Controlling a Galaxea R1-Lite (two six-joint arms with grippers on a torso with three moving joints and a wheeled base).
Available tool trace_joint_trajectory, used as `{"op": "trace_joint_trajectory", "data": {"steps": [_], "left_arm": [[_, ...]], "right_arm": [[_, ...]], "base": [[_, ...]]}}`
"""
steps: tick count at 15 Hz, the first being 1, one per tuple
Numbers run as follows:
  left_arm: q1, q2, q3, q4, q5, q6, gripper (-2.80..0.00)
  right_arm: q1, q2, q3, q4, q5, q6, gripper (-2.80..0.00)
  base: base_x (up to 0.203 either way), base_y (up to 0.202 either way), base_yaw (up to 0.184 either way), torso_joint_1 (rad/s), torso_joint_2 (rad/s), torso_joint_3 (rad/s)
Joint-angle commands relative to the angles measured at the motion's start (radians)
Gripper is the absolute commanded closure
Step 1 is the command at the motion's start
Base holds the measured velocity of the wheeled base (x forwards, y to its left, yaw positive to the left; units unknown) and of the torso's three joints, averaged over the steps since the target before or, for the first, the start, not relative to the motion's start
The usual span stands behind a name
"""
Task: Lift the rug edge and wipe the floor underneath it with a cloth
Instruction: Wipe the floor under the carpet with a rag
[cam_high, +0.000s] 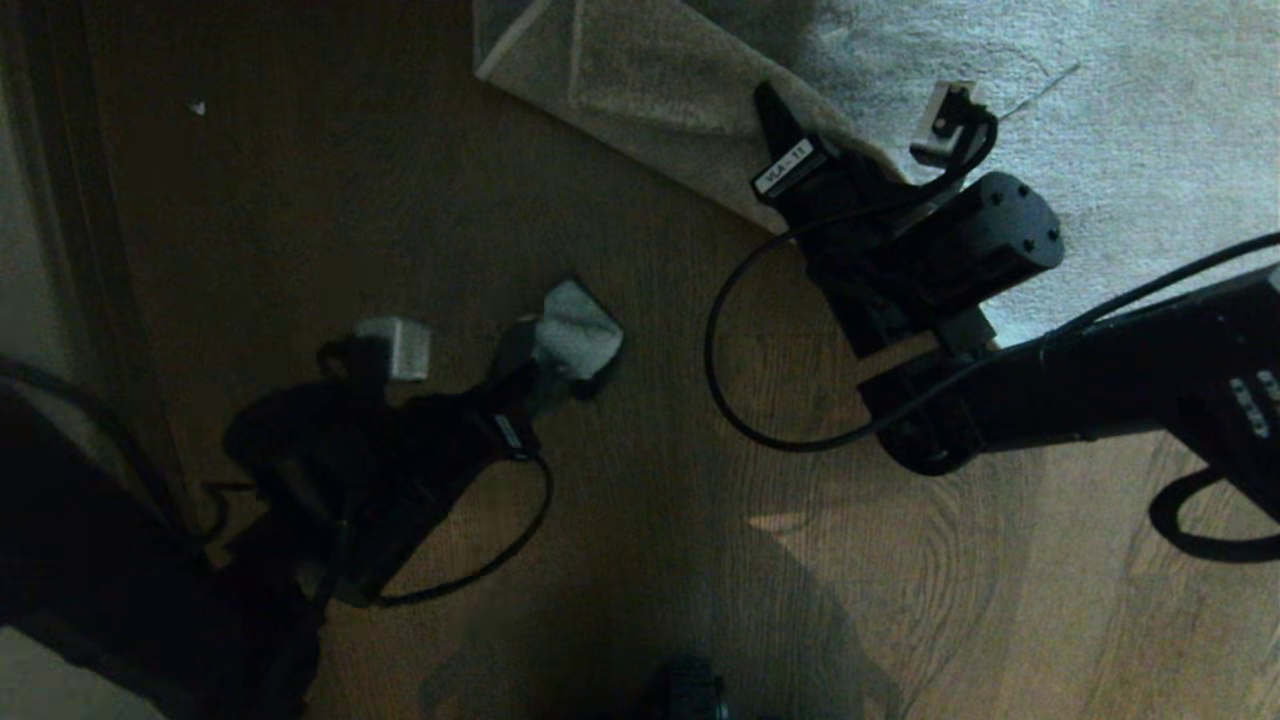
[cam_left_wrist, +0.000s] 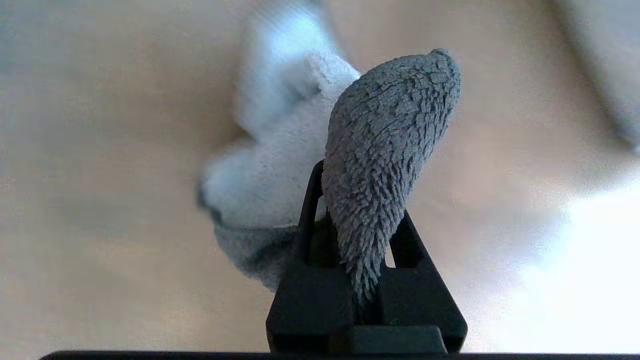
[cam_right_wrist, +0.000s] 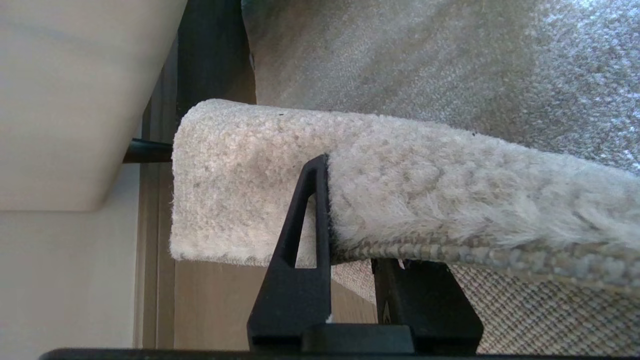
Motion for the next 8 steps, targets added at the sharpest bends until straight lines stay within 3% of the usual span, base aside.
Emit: {"op": "trace_joint_trajectory", "data": {"steps": [1, 5, 8], "left_arm": [[-0.127, -0.040, 0.045, -0.047, 0.018, 0.000, 0.00], [-0.344, -0.036, 0.087, -0.047, 0.108, -0.005, 0.00], [-0.359, 0.007, 0.054, -0.048, 0.118, -0.009, 0.00]], "right_arm": [[0.001, 0.002, 0.000, -0.048, 0.000, 0.003, 0.00], [0.001, 0.006, -0.001, -0.048, -0.002, 0.001, 0.00], [0.000, 0.008, -0.001, -0.048, 0.000, 0.003, 0.00]], "base": [[0.000, 0.000, 0.000, 0.000, 0.00, 0.000], [0.000, 0.000, 0.000, 0.000, 0.00, 0.000], [0.000, 0.000, 0.000, 0.000, 0.00, 0.000]]}}
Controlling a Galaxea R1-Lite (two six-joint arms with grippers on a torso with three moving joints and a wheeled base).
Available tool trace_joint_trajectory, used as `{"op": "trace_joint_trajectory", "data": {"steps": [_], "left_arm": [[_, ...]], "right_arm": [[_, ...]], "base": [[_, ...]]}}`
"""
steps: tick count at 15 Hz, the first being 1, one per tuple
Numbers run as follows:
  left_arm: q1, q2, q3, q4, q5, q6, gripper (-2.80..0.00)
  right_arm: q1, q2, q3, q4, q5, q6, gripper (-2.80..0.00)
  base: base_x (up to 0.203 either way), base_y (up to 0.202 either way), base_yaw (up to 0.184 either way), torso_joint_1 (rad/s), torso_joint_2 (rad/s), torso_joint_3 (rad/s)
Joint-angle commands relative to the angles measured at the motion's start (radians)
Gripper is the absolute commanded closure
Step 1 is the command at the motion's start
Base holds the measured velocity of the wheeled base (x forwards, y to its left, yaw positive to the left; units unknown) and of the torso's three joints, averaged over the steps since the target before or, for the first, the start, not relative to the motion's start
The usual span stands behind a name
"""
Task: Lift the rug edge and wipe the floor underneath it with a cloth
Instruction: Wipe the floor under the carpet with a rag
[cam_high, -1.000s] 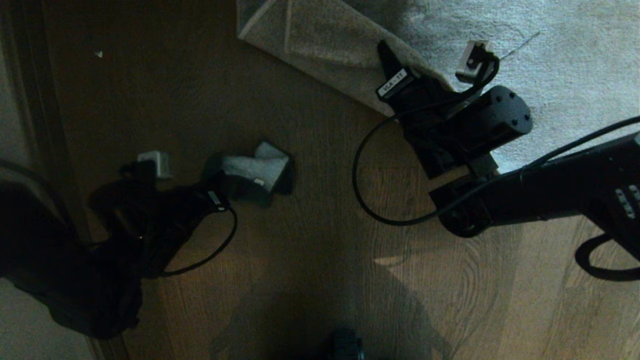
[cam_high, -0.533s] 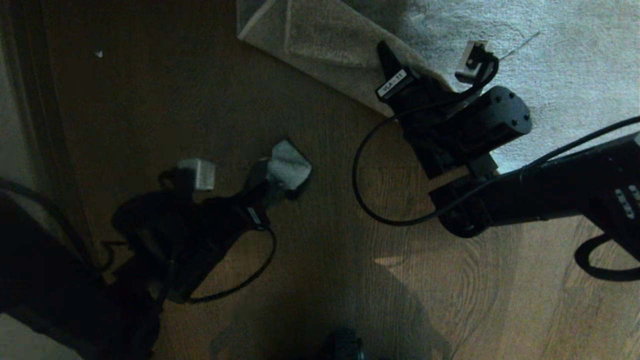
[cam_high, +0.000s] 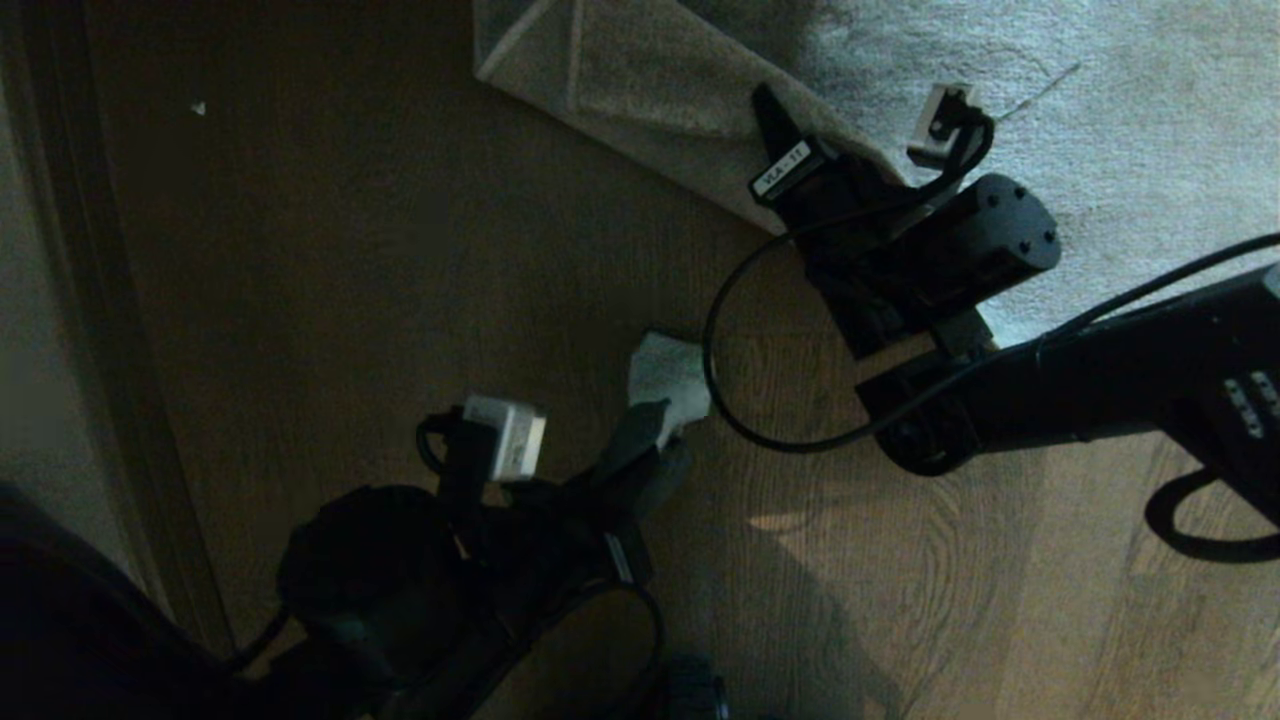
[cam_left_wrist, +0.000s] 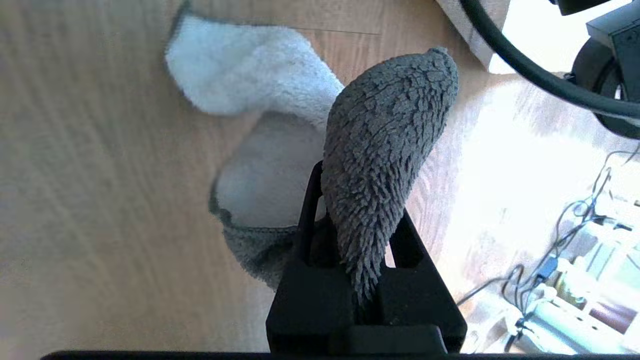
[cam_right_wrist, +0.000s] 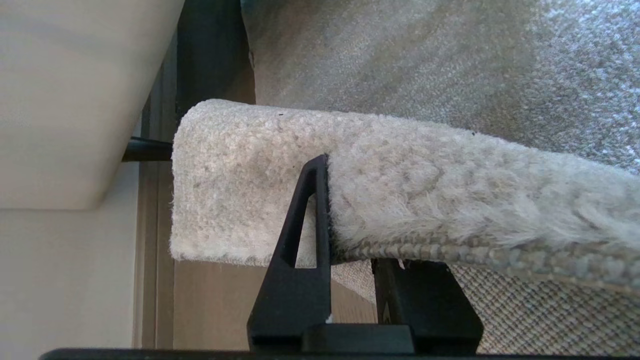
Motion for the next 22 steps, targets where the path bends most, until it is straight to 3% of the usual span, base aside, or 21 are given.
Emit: {"op": "trace_joint_trajectory", "data": {"steps": [1, 8, 12, 17, 22], "left_arm": [[-0.006, 0.038, -0.029, -0.047, 0.001, -0.005, 0.00], [0.033, 0.125, -0.177, -0.047, -0.005, -0.007, 0.00], [0.149, 0.145, -0.207, -0.045, -0.020, -0.008, 0.00], [0.319, 0.149, -0.212, -0.045, -0.101, -0.008, 0.00], [0.435, 0.126, -0.211, -0.044, -0.106, -0.008, 0.00]], "right_arm": [[0.001, 0.003, 0.000, -0.048, 0.001, 0.004, 0.00], [-0.001, 0.000, 0.000, -0.048, -0.001, 0.002, 0.00], [0.001, 0.003, 0.000, -0.048, -0.001, 0.002, 0.00], [0.007, 0.003, 0.002, -0.048, -0.001, 0.002, 0.00], [0.020, 0.001, 0.002, -0.048, -0.001, -0.001, 0.00]], "base": [[0.000, 0.000, 0.000, 0.000, 0.00, 0.000], [0.000, 0.000, 0.000, 0.000, 0.00, 0.000], [0.000, 0.000, 0.000, 0.000, 0.00, 0.000], [0.000, 0.000, 0.000, 0.000, 0.00, 0.000], [0.000, 0.000, 0.000, 0.000, 0.00, 0.000]]}}
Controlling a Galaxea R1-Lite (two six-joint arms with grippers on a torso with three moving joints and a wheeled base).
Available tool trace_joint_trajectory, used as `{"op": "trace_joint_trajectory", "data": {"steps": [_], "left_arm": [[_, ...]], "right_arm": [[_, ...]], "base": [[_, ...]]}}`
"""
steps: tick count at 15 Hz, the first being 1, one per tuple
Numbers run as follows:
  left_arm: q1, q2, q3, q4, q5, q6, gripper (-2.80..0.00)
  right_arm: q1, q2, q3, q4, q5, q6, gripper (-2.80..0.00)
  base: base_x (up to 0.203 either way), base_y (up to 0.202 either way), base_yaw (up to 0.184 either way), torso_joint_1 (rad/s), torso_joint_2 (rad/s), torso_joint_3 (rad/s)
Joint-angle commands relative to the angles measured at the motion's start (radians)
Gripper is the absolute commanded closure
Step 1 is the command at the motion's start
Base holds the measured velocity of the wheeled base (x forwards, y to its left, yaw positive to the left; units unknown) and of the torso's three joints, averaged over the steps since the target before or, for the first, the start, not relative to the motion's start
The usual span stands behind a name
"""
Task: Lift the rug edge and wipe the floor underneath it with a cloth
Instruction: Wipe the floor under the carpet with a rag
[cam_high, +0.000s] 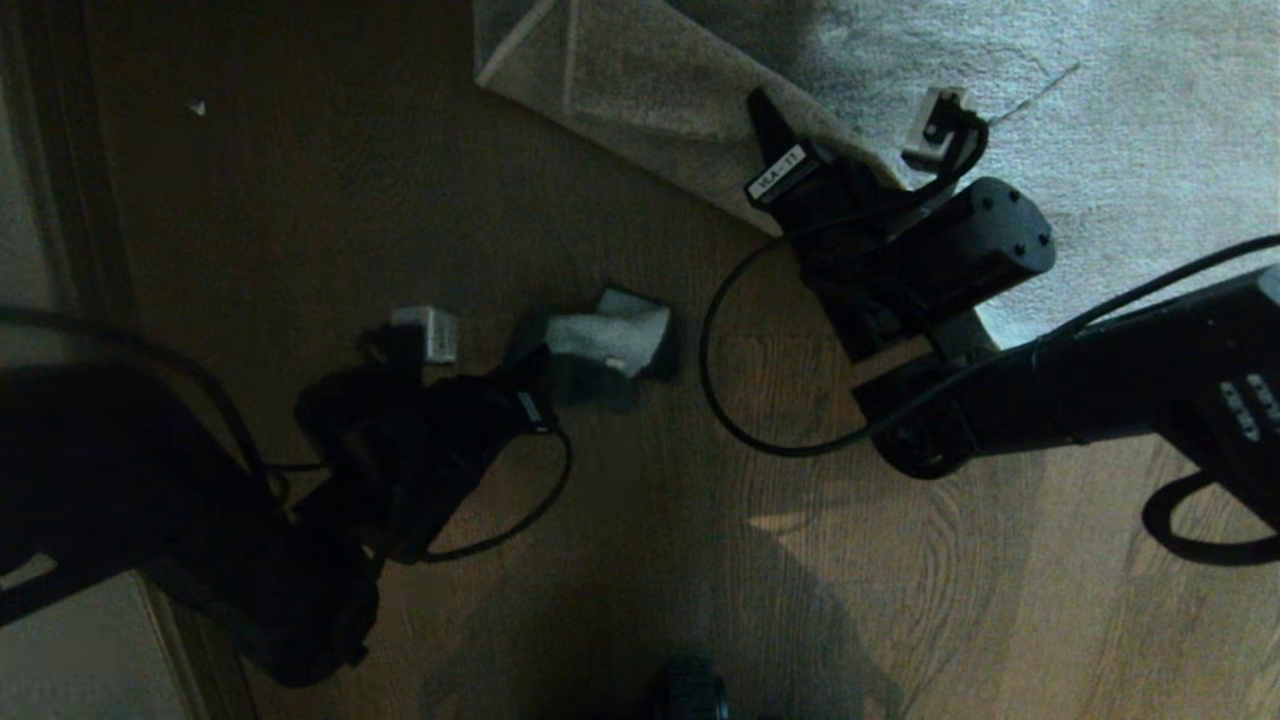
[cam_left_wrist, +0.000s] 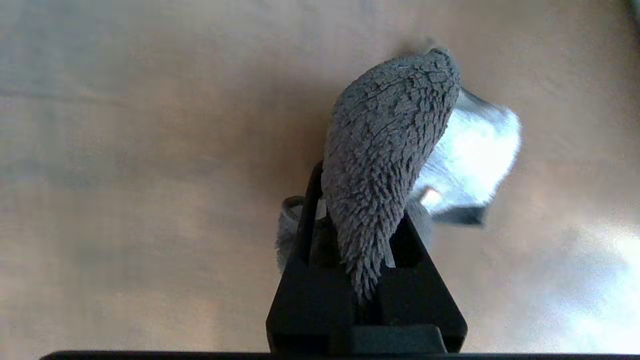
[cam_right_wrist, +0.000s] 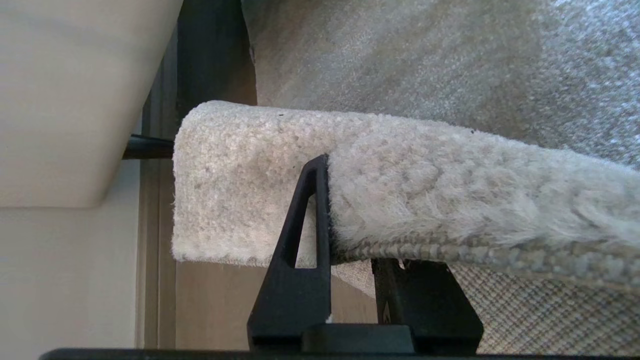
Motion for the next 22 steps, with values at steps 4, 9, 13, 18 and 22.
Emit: {"op": "trace_joint_trajectory", "data": {"steps": [4, 9, 13, 18, 22], "left_arm": [[0.098, -0.030, 0.003, -0.044, 0.003, -0.002, 0.00], [0.153, -0.079, 0.017, -0.043, 0.006, 0.000, 0.00], [0.131, -0.140, 0.094, -0.043, 0.009, 0.001, 0.00], [-0.035, -0.183, 0.209, -0.047, 0.036, 0.004, 0.00], [-0.219, -0.179, 0.224, -0.047, 0.125, -0.031, 0.00]], "right_arm": [[0.024, -0.001, -0.001, -0.048, 0.001, 0.002, 0.00], [0.050, 0.000, 0.001, -0.048, 0.001, -0.005, 0.00], [0.065, 0.002, 0.001, -0.048, 0.001, -0.014, 0.00], [0.070, 0.002, 0.001, -0.048, 0.001, -0.014, 0.00], [0.070, 0.008, 0.001, -0.048, 0.001, -0.014, 0.00]], "base": [[0.000, 0.000, 0.000, 0.000, 0.00, 0.000], [0.000, 0.000, 0.000, 0.000, 0.00, 0.000], [0.000, 0.000, 0.000, 0.000, 0.00, 0.000], [0.000, 0.000, 0.000, 0.000, 0.00, 0.000], [0.000, 0.000, 0.000, 0.000, 0.00, 0.000]]}}
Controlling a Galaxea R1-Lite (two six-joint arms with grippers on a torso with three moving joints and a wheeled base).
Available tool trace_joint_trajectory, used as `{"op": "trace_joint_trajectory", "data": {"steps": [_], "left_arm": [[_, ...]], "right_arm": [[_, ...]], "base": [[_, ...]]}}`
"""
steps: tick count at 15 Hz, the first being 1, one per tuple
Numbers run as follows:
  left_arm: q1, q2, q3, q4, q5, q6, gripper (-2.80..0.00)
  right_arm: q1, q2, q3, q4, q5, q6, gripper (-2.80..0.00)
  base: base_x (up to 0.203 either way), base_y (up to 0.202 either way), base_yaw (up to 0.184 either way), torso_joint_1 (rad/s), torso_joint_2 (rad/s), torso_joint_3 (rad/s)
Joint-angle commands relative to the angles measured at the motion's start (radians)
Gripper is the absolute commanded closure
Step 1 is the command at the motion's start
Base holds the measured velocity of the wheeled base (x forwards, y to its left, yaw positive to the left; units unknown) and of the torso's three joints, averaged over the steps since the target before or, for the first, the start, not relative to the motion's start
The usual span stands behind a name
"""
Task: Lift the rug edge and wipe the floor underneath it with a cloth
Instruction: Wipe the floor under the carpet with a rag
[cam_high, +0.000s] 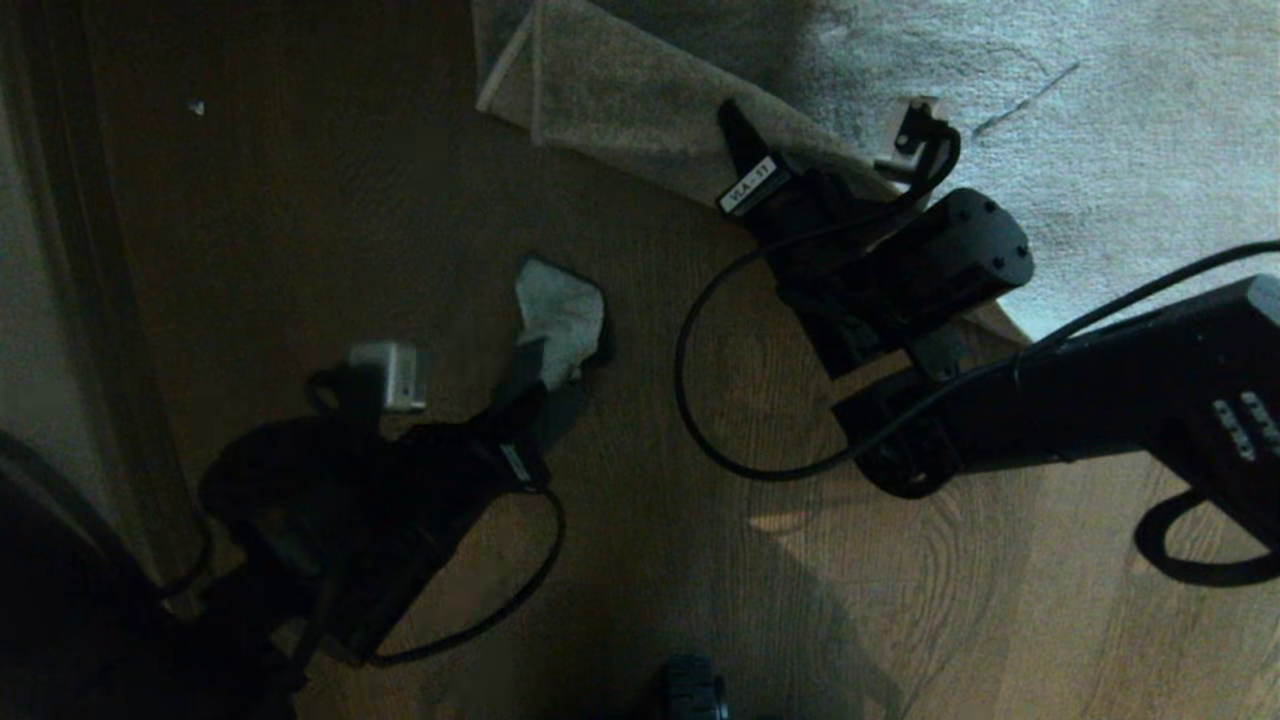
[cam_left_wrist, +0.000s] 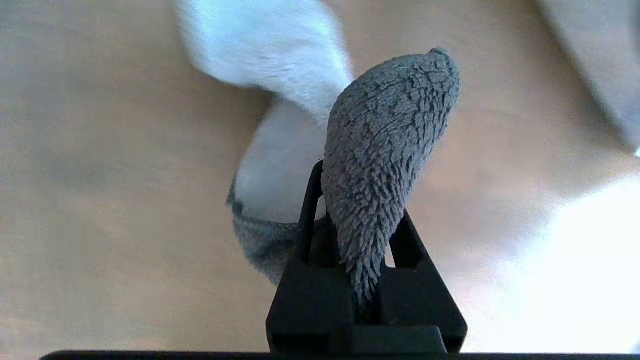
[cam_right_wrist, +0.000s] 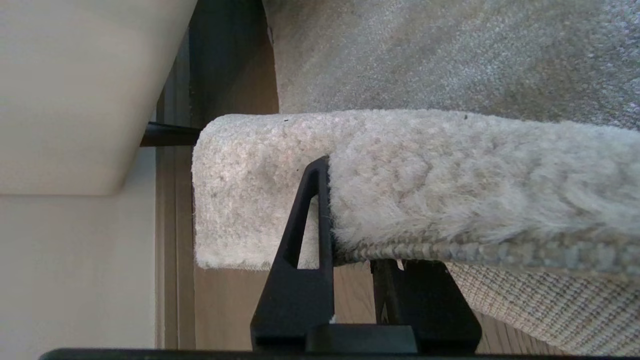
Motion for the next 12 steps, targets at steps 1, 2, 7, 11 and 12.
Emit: {"op": "trace_joint_trajectory", "data": {"steps": [1, 2, 7, 11, 12], "left_arm": [[-0.089, 0.006, 0.004, -0.048, 0.025, -0.009, 0.00], [-0.123, 0.017, 0.004, -0.048, 0.037, -0.010, 0.00], [-0.180, 0.069, -0.008, -0.048, 0.042, -0.012, 0.00], [-0.179, 0.088, -0.041, -0.048, 0.039, -0.014, 0.00], [-0.179, 0.098, -0.055, -0.048, 0.038, -0.015, 0.00]], "right_arm": [[0.000, 0.010, -0.001, -0.048, 0.000, 0.003, 0.00], [0.000, 0.012, -0.001, -0.048, 0.000, 0.003, 0.00], [0.001, 0.025, -0.003, -0.048, 0.001, 0.004, 0.00], [0.000, 0.025, -0.003, -0.048, 0.000, 0.003, 0.00], [0.000, 0.024, -0.003, -0.048, 0.000, 0.003, 0.00]], "base": [[0.000, 0.000, 0.000, 0.000, 0.00, 0.000], [0.000, 0.000, 0.000, 0.000, 0.00, 0.000], [0.000, 0.000, 0.000, 0.000, 0.00, 0.000], [0.000, 0.000, 0.000, 0.000, 0.00, 0.000], [0.000, 0.000, 0.000, 0.000, 0.00, 0.000]]}}
